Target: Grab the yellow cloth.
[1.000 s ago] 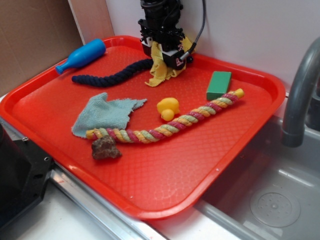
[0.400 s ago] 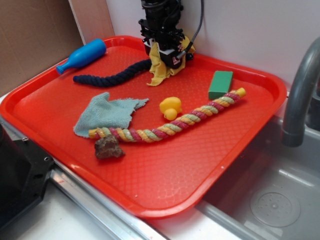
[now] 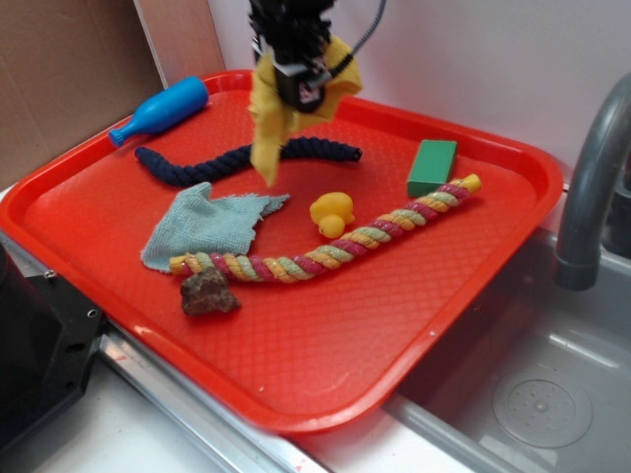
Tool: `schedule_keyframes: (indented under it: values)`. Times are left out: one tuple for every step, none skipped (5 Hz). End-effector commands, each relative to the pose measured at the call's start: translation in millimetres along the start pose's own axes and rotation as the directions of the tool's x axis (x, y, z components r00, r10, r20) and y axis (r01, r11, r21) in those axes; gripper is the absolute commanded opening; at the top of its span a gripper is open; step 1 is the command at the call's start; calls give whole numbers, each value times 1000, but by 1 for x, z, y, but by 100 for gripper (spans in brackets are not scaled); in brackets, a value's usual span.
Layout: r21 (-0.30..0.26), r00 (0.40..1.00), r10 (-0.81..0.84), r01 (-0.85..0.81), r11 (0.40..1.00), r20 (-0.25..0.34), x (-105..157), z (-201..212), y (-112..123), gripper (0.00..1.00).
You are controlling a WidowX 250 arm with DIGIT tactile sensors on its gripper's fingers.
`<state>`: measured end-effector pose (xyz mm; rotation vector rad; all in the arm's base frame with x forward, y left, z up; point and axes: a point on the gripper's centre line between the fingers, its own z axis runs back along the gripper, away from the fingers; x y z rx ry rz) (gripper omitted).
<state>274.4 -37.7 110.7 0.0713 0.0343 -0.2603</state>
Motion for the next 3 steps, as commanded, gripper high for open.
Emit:
schedule_keyframes:
  values:
    - [-68, 985, 115, -107, 992, 127, -87, 118, -24, 0]
    - [-77, 933, 298, -288, 955, 201, -130, 161, -14, 0]
    - [-71, 907, 376, -369, 927, 191, -146, 157, 2, 0]
